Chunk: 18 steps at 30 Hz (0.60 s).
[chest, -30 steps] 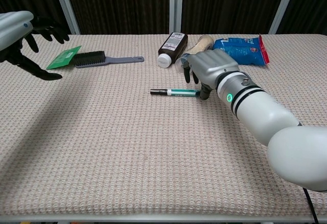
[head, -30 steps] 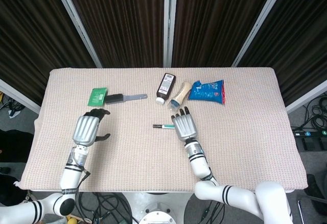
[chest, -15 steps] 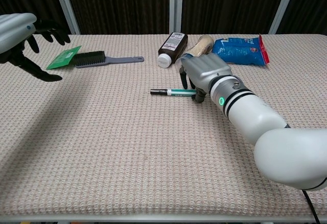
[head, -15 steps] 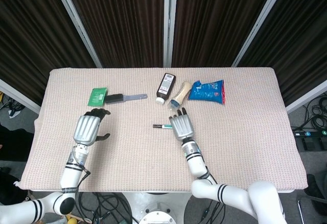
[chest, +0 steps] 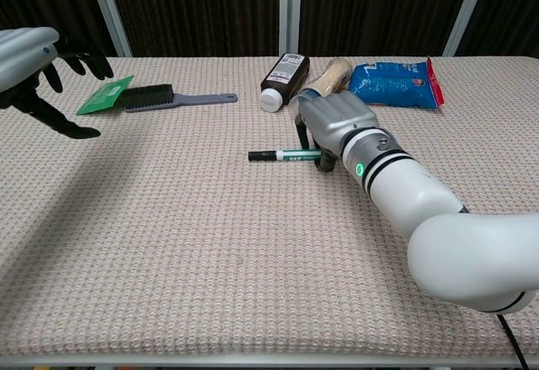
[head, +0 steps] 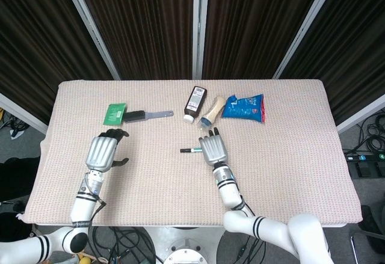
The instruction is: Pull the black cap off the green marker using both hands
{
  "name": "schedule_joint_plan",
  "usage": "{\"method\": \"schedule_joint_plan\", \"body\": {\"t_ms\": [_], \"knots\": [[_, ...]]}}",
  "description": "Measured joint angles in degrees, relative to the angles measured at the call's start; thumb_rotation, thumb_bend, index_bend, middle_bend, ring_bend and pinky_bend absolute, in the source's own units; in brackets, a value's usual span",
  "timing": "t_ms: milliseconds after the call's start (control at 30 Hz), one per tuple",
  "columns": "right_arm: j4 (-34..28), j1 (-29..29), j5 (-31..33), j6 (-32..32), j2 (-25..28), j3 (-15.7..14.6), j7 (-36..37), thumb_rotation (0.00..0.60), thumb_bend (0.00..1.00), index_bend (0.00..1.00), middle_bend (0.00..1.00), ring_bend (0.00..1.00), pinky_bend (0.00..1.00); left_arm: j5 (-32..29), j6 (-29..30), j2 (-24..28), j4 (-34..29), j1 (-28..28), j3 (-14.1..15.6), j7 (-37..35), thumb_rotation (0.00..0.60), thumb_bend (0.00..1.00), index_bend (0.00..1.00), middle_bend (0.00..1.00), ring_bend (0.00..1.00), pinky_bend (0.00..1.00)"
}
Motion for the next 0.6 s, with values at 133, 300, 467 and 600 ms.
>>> {"method": "schedule_joint_plan", "body": {"t_ms": [133,300,467,600], "knots": [[0.21,-0.11,-0.39,0.38,-0.15,0.00,0.45,0.600,0.26,0.56,0.54,0.24,0.18,-0.07,-0.06,-0.10,0.13,-0.04,0.01,-0.10,0.600,0.00,0.33,0.30,0.28,0.41],[-0.54,-0.59,-1.34,1.77,0.34,0.09,1.43,0.600,0.27,0.59,0.56,0.26,0.19,-0.28,-0.32,-0.20,0.40,-0.16,-0.09,-0.35,0.600,0.00,0.33,0.30,0.28,0.41],[-2.83,-1.51,-2.28,3.59,1.73,0.17,2.15,0.600,0.27,0.61,0.57,0.27,0.20,-1.08,-1.40,-0.61,1.18,-0.75,-0.49,-0.46,0.600,0.00,0.33,0.30,0.28,0.41],[-6.37,-2.36,-3.06,5.43,3.44,0.34,2.46,0.600,0.28,0.62,0.58,0.27,0.21,-2.16,-2.71,-1.29,1.92,-1.69,-0.96,0.25,0.600,0.00,0.33,0.30,0.28,0.41]]}}
